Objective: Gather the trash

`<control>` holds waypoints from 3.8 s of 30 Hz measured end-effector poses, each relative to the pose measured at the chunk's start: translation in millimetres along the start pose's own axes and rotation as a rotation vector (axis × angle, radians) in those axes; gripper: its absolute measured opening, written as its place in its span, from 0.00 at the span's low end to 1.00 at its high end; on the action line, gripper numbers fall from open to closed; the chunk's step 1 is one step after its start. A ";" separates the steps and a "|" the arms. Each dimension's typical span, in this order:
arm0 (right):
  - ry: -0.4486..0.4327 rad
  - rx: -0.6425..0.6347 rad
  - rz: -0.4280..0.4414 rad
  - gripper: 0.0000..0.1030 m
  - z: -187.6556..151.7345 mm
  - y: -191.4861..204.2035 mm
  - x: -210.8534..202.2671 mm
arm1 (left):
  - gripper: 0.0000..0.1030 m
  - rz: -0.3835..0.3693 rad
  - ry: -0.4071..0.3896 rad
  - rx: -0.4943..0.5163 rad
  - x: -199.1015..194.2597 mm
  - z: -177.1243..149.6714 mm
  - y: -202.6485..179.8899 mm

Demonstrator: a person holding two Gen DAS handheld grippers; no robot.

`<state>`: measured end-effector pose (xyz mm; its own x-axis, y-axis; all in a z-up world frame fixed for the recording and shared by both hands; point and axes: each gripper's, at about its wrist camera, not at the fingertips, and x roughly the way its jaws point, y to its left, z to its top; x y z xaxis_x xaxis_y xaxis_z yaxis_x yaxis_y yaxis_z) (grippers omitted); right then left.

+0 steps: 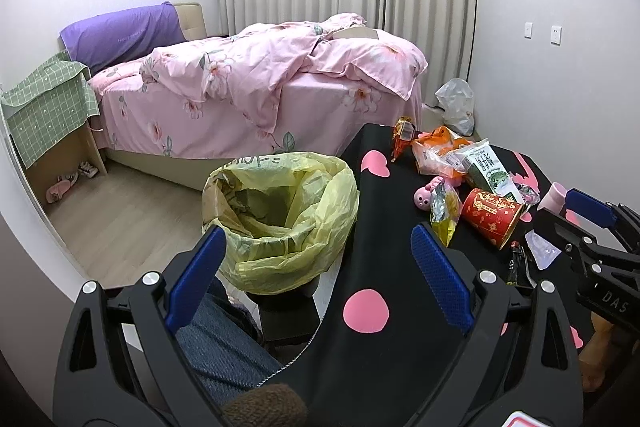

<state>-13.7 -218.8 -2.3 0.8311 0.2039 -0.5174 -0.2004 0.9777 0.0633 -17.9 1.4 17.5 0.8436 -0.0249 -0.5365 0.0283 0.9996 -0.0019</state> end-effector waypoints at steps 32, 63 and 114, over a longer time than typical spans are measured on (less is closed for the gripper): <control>0.020 -0.004 0.015 0.66 -4.7 5.1 6.1 | 0.87 -0.001 0.002 -0.004 -0.9 -5.0 2.7; 0.021 -0.005 0.017 0.66 -5.7 7.2 6.7 | 0.87 -0.003 0.006 -0.007 -2.2 -6.7 5.0; 0.186 0.192 -0.276 0.66 -44.3 -190.2 88.4 | 0.24 -0.392 0.168 0.130 291.6 119.9 -123.0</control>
<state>74.9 -389.0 -98.0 0.7285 -0.0642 -0.6821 0.1338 0.9898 0.0496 288.9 -130.4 -37.5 0.6568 -0.3884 -0.6463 0.4048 0.9048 -0.1323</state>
